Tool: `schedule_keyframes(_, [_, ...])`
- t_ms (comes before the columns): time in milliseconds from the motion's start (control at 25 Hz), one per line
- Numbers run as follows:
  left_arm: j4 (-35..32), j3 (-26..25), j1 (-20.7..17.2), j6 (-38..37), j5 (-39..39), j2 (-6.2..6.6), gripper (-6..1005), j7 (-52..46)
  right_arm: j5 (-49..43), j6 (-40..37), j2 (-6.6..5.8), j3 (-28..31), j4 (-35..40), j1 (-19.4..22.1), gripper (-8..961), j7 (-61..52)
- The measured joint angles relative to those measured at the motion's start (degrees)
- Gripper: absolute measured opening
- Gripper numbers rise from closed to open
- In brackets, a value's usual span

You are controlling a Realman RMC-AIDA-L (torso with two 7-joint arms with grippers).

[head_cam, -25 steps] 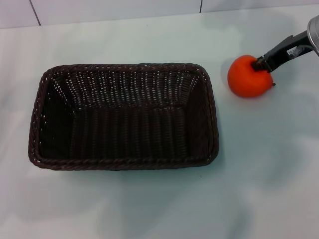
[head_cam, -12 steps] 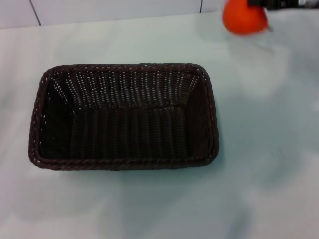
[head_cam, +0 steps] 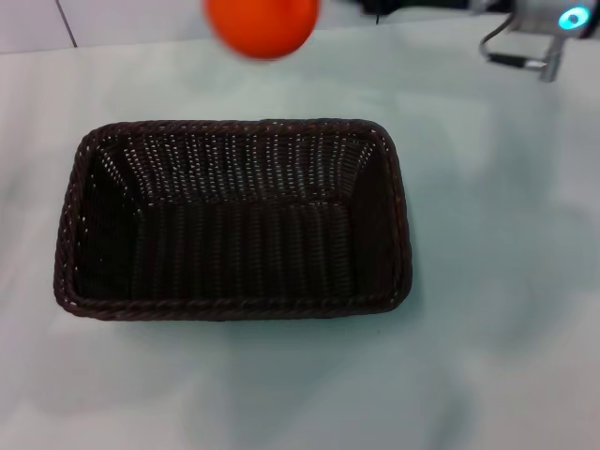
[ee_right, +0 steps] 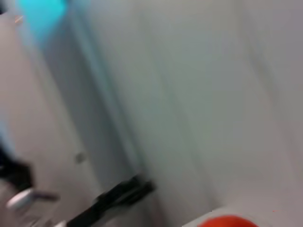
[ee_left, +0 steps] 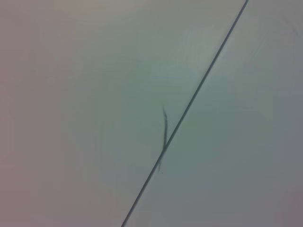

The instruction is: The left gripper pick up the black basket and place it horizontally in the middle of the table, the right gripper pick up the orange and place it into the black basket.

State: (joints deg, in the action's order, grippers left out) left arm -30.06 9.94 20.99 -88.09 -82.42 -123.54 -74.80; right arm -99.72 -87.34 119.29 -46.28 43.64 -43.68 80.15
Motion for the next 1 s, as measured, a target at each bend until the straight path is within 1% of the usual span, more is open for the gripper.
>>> schedule_keyframes(40, [0.01, 0.00, 0.00, 0.01, -0.02, -0.02, 844, 0.00, 0.00, 0.00, 0.00, 0.00, 0.00, 0.00, 51, 0.00])
schedule_keyframes(160, [0.01, 0.00, -0.03, 0.01, -0.07, -0.03, 844, 0.00, 0.27, -0.38, 0.10, -4.38, -2.65, -1.28, 52, 2.26])
schedule_keyframes(320, [0.45, 0.02, -0.22, -0.07, -0.10, -0.12, 843, 0.25, 0.44, -0.98, 0.11, -8.50, -3.80, -1.33, 65, 5.40])
schedule_keyframes(560, [0.82, 0.00, -0.10, -0.17, -0.11, -0.20, 843, 0.48, 0.59, 0.78, 0.02, -8.27, -5.72, -0.11, 273, 8.41])
schedule_keyframes(680, [2.15, -0.01, 0.38, -0.80, 0.18, -0.26, 843, 2.77, 2.01, 1.70, 0.08, -6.37, -6.25, 1.42, 421, 11.83])
schedule_keyframes(760, [2.96, -0.18, 0.53, -0.99, 0.23, -0.27, 844, 4.42, 5.36, 2.95, 0.18, -4.99, -7.77, 2.89, 519, 16.35])
schedule_keyframes(880, [4.75, -0.50, 0.51, -1.28, 1.41, -0.35, 844, 7.79, 12.61, 5.70, 0.21, -3.42, -10.82, 5.67, 598, 24.99])
schedule_keyframes(1000, [7.43, -0.61, -0.12, -2.31, 4.33, -0.47, 844, 14.14, 22.12, 8.42, 0.23, -1.26, -15.02, 8.67, 678, 35.63])
